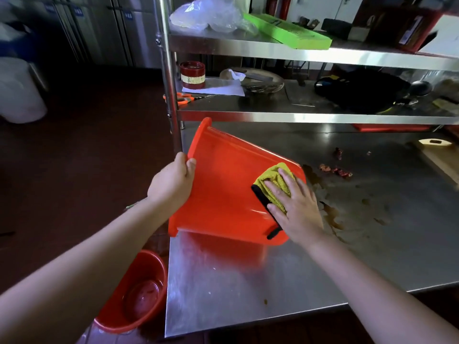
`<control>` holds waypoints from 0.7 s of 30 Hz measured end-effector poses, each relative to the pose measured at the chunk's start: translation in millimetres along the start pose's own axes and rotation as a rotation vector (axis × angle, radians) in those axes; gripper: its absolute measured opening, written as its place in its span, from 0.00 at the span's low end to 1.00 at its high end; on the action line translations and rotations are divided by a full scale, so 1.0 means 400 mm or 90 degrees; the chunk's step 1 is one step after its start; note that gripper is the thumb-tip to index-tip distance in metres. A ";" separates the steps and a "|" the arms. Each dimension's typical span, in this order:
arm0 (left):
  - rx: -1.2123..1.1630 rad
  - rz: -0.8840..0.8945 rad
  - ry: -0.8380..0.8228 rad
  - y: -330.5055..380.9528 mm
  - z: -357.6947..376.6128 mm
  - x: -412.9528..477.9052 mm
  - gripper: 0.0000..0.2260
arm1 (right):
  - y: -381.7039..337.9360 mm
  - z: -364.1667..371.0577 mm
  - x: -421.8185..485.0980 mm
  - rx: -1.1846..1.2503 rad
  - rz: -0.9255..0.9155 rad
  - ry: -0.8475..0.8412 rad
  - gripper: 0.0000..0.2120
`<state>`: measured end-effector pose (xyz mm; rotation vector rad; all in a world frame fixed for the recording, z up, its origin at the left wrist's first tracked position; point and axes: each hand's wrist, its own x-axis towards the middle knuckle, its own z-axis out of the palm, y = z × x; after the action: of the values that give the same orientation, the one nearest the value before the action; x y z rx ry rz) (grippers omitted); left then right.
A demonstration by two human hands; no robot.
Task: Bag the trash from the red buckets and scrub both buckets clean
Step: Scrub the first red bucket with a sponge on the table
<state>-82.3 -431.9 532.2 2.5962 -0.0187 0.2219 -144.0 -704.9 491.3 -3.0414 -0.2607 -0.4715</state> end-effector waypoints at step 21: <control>-0.020 0.001 -0.031 -0.059 -0.016 -0.097 0.12 | -0.110 -0.051 0.081 -0.013 -0.060 0.031 0.23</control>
<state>-120.3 -409.6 519.3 2.5692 -0.0408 0.1571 -127.1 -658.2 522.0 -3.0424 -0.4007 -0.5565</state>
